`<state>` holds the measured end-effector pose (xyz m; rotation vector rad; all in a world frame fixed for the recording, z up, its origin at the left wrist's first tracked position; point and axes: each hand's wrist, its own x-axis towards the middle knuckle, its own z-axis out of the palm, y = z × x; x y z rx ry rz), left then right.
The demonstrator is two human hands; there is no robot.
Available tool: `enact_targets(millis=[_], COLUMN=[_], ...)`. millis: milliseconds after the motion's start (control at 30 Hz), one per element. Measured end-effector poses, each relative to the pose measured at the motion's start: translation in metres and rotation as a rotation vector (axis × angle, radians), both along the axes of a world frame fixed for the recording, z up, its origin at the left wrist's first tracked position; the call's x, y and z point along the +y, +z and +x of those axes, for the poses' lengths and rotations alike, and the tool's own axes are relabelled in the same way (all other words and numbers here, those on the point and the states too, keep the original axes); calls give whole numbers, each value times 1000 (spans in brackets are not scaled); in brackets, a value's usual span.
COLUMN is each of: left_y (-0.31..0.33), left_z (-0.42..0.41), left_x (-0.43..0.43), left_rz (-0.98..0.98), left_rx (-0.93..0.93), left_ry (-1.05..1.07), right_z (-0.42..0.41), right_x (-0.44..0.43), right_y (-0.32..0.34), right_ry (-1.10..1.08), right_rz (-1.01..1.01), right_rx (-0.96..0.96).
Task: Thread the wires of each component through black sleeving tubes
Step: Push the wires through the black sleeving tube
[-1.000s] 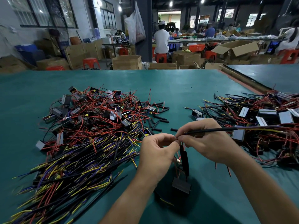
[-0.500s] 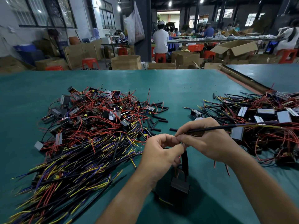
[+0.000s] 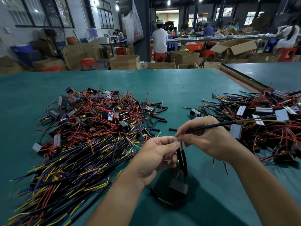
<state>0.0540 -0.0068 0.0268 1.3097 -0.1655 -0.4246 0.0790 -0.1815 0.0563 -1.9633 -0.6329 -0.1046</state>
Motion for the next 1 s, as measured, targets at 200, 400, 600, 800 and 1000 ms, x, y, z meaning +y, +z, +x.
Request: enact_targets(millis=[200,400,600,800,1000], left_y=[0,-2,-5,-5,0], left_z=[1,0,0,-1,-3], left_x=[4,0,-6,-6,-7], left_rz=[-91,-26,144,226,105], left_rx=[80,-73,-308,-423,-236], left_ry=[-124,-38,230,375,373], right_z=[-1,-2,-3,-2,-1], right_x=[0,0,0,-1,-2], right_y=[1,2,3,3,1], right_ry=[38,18,17,-17,-16], right_rz=[34,21,25,0,-5], right_rx=[48,28,37,30,38])
